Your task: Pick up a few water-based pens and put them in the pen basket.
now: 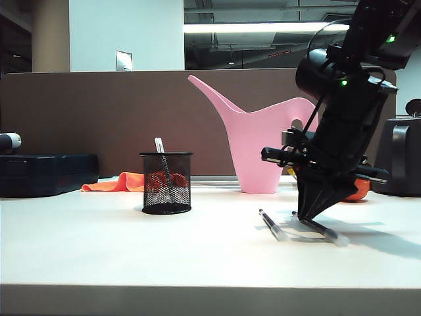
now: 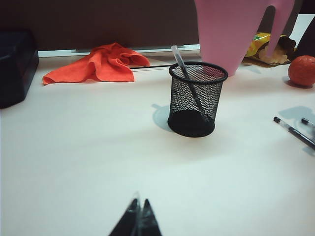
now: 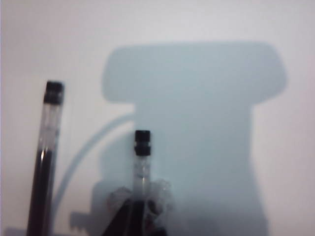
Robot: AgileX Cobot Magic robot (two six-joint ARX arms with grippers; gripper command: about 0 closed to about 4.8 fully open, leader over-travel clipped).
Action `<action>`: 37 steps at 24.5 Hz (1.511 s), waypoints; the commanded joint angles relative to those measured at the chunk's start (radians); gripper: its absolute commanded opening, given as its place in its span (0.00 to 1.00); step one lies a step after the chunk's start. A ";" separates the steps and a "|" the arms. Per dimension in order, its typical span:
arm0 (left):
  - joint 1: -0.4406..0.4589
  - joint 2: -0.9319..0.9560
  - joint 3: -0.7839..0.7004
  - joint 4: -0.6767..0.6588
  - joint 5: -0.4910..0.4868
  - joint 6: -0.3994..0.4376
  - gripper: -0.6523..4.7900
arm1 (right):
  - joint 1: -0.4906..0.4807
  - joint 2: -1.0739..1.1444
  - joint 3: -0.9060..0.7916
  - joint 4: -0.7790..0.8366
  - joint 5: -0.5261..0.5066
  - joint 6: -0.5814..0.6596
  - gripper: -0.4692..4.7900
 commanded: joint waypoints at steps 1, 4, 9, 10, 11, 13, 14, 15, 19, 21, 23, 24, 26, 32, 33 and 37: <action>0.001 0.001 0.002 0.013 0.000 0.000 0.11 | 0.002 -0.067 0.019 0.002 -0.016 -0.019 0.08; 0.001 0.001 0.002 0.013 0.000 0.000 0.11 | 0.002 -0.110 0.021 0.021 -0.042 -0.037 0.08; 0.001 0.001 0.002 0.013 0.000 0.000 0.11 | 0.002 -0.181 0.023 0.185 -0.161 -0.041 0.08; 0.001 0.001 0.002 0.013 0.000 0.000 0.11 | 0.002 -0.182 0.023 0.259 -0.200 -0.038 0.08; 0.001 0.001 0.002 0.013 0.000 0.000 0.11 | 0.002 -0.182 0.023 0.313 -0.222 -0.030 0.08; 0.001 0.001 0.002 0.013 0.000 0.000 0.11 | 0.006 -0.182 0.023 0.399 -0.245 -0.026 0.08; 0.001 0.001 0.002 0.013 0.000 0.000 0.11 | 0.010 -0.181 0.023 0.434 -0.245 -0.026 0.08; 0.001 0.000 0.002 0.013 0.002 0.000 0.11 | 0.016 -0.181 0.023 0.509 -0.258 -0.026 0.08; 0.001 0.000 0.002 0.013 0.009 0.000 0.11 | 0.020 -0.139 0.023 0.791 -0.349 -0.023 0.08; 0.000 0.000 0.002 0.013 0.009 0.000 0.11 | 0.021 -0.097 0.024 0.914 -0.365 0.014 0.08; 0.000 0.000 0.002 0.013 0.016 0.000 0.11 | 0.026 -0.041 0.032 1.033 -0.391 0.030 0.08; 0.000 0.000 0.002 0.013 0.024 0.000 0.11 | 0.026 -0.024 0.039 1.055 -0.396 0.036 0.08; 0.000 0.000 0.002 0.013 0.040 0.000 0.11 | 0.029 0.017 0.069 1.078 -0.406 0.047 0.08; 0.000 0.000 0.002 0.013 0.056 0.000 0.11 | 0.045 0.156 0.238 1.078 -0.421 0.046 0.08; 0.000 0.000 0.002 0.013 0.056 0.000 0.11 | 0.056 0.196 0.287 1.078 -0.431 0.046 0.08; 0.000 0.000 0.002 0.013 0.056 0.000 0.11 | 0.082 0.299 0.394 1.078 -0.427 0.045 0.08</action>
